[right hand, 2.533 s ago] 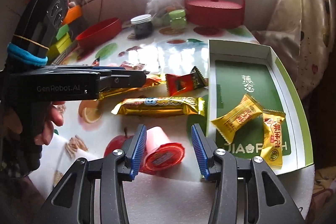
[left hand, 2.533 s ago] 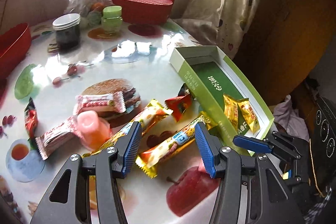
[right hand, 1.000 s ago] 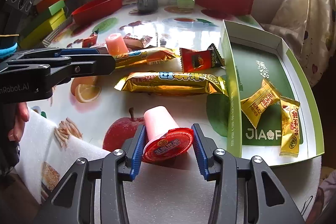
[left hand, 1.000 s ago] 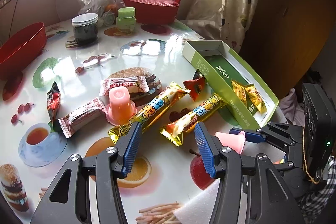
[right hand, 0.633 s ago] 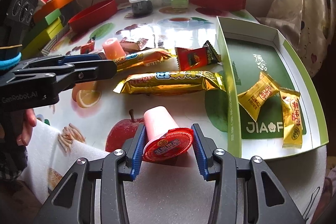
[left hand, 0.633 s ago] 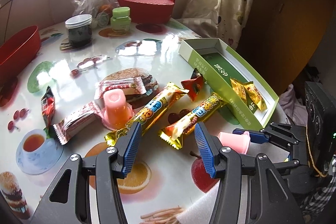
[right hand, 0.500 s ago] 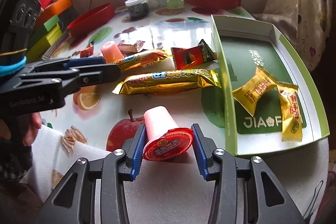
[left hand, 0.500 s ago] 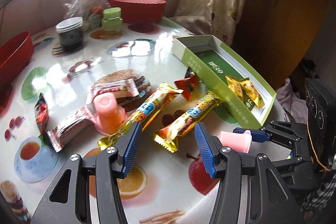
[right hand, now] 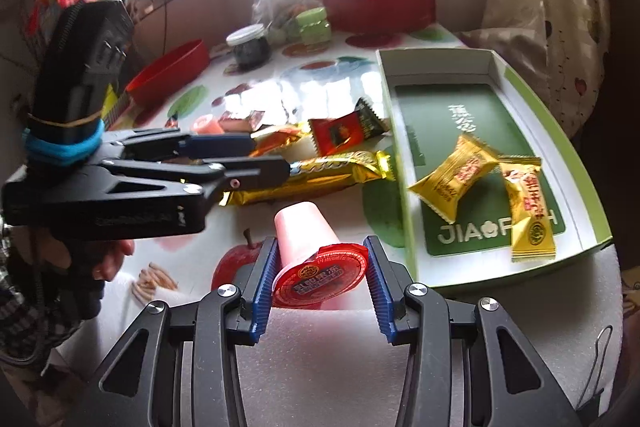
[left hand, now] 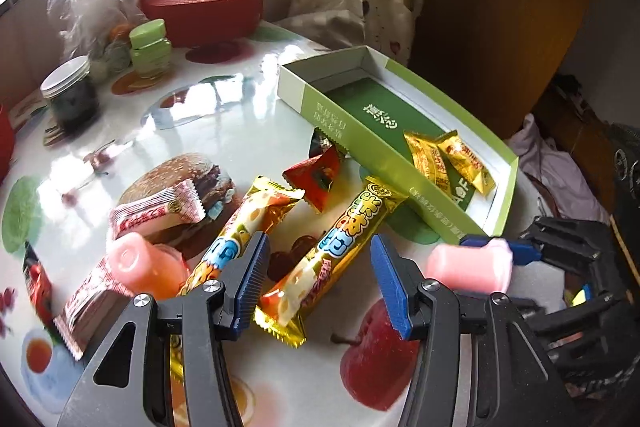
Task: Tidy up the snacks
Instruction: 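Grasp a long yellow wafer bar with the left gripper while the right holds the cup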
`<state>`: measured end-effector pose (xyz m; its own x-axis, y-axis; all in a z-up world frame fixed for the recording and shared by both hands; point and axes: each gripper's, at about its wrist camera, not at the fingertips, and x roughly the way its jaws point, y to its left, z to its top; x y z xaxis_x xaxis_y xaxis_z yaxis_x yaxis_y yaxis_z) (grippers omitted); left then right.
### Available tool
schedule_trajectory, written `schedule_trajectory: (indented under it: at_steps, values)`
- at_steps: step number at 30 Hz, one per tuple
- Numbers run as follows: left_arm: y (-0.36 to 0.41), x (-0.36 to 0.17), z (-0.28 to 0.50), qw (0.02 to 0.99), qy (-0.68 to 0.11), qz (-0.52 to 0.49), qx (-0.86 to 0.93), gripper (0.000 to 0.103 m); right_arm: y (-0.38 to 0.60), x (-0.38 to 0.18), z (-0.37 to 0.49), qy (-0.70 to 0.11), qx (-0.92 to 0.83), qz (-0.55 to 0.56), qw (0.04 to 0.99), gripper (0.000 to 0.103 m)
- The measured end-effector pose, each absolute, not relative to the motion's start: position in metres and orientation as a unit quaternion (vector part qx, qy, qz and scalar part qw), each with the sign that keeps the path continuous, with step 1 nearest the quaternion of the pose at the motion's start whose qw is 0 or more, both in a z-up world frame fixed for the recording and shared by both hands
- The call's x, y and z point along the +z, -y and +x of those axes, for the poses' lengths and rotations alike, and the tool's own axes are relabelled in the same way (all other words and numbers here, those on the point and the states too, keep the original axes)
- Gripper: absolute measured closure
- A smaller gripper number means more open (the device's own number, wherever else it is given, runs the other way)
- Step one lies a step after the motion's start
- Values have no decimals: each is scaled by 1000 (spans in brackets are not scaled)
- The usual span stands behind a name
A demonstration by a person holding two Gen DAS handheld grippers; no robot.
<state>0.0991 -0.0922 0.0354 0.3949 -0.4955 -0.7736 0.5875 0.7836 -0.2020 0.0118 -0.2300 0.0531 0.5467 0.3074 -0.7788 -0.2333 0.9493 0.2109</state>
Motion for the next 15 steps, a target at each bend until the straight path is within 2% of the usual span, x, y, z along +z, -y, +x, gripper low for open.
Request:
schedule_trajectory:
  at_steps: [15]
  values:
    - [115, 18, 100, 824, -452, 118, -319, 49, 244, 56, 8, -443, 137, 67, 883, 62]
